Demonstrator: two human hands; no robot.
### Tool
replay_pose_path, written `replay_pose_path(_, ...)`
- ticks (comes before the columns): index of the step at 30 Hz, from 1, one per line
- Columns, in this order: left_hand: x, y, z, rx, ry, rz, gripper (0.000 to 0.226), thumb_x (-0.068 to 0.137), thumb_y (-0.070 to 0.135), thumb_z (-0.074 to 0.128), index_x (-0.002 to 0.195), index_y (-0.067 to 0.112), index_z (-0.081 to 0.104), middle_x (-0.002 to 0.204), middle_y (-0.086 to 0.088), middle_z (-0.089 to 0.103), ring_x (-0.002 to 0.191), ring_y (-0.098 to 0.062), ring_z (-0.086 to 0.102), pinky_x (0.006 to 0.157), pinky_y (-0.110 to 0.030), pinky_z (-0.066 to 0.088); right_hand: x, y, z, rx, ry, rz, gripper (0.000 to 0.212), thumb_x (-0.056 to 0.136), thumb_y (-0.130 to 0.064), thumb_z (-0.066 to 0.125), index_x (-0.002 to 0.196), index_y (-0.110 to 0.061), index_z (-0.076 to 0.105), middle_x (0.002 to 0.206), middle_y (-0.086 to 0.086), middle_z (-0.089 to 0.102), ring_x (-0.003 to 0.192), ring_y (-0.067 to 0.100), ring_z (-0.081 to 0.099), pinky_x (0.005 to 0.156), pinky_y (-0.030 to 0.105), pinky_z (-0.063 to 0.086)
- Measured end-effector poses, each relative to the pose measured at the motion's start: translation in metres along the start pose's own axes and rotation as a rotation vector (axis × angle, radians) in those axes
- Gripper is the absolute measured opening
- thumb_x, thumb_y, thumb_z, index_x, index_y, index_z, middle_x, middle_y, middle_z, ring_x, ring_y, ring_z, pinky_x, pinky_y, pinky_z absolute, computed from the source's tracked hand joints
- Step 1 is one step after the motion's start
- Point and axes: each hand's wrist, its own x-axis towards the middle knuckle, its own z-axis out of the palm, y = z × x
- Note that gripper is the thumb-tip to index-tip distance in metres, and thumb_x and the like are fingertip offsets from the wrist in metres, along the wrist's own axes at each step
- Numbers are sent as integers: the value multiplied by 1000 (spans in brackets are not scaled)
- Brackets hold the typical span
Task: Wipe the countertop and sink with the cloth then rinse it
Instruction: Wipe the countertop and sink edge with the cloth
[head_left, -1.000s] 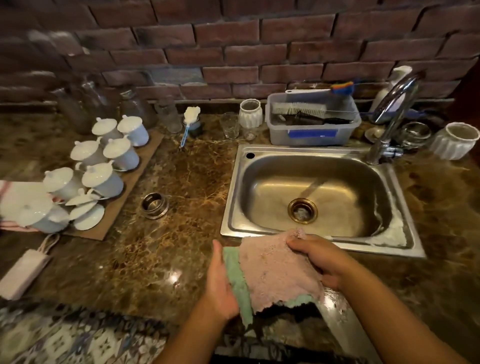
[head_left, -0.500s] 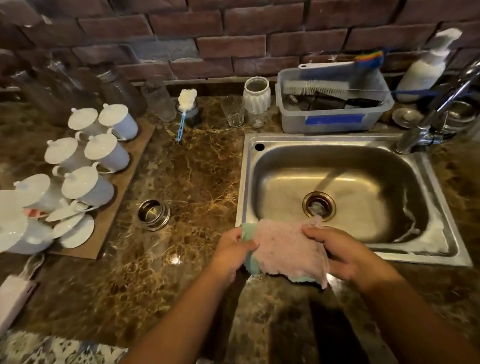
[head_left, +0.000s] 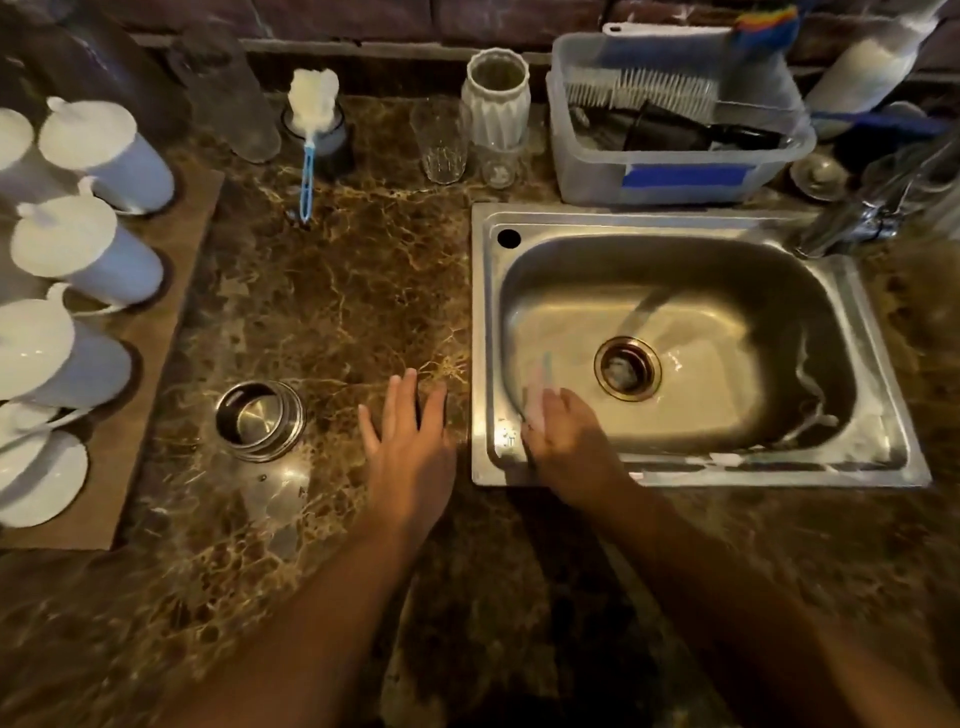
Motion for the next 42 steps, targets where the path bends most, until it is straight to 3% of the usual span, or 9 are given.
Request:
replay_pose_path(2,-1,0,2,66,24,12,62,92,20,53,152,20,38,165,-14,26,155,-30,17,119,-65,15,-11,-22,5,-75,-66,1,42,98,-36,55,127,-4,54,103,13,66,87,30,67,69,38,53)
replay_pose_path(5,1,0,3,69,31,5,61,90,20,59,148,20,41,163,-16,30,154,-32,21,118,-67,18,-5,-29,1,-41,-198,144,78,92,-71,26,144,-15,39,124,5,64,107,23,66,88,42,54)
replay_pose_path(10,3,-3,8,97,45,33,57,88,24,55,144,18,44,160,-17,33,152,-34,27,115,-70,20,30,7,-20,184,-224,200,70,98,-65,16,106,-19,68,92,2,71,85,22,67,72,33,42)
replay_pose_path(15,4,-4,12,136,62,27,58,89,27,54,145,16,44,159,-17,34,151,-34,27,115,-70,23,30,-22,31,-90,-260,216,81,89,-69,4,124,-17,57,118,9,61,107,27,57,88,43,48)
replay_pose_path(20,5,-3,13,156,70,36,59,88,30,49,145,15,45,159,-19,35,151,-35,28,114,-71,23,49,-46,29,160,-132,505,59,95,-70,14,110,-25,49,104,2,66,94,28,66,78,44,48)
replay_pose_path(25,5,-4,14,169,52,36,62,86,28,52,146,14,43,161,-18,31,152,-35,24,115,-71,19,89,-47,31,398,-71,674,61,94,-69,14,112,-25,52,111,7,66,102,32,63,91,50,48)
replay_pose_path(30,5,-1,13,138,65,17,60,86,23,52,145,14,45,160,-19,31,152,-36,24,116,-71,21,143,-39,24,394,-52,554,54,105,-49,29,149,-18,34,135,18,54,125,38,54,98,45,42)
replay_pose_path(36,4,1,10,109,38,3,60,89,23,51,147,18,37,163,-18,26,155,-34,15,119,-68,13,108,-53,37,507,47,587,60,99,-64,26,130,-17,46,125,12,60,113,33,62,90,44,46)
replay_pose_path(42,4,1,10,119,17,7,61,93,23,53,151,19,34,165,-15,19,155,-34,11,121,-66,10,14,-58,41,-44,38,321,82,92,-68,26,150,-10,28,125,12,60,106,29,62,90,47,49)
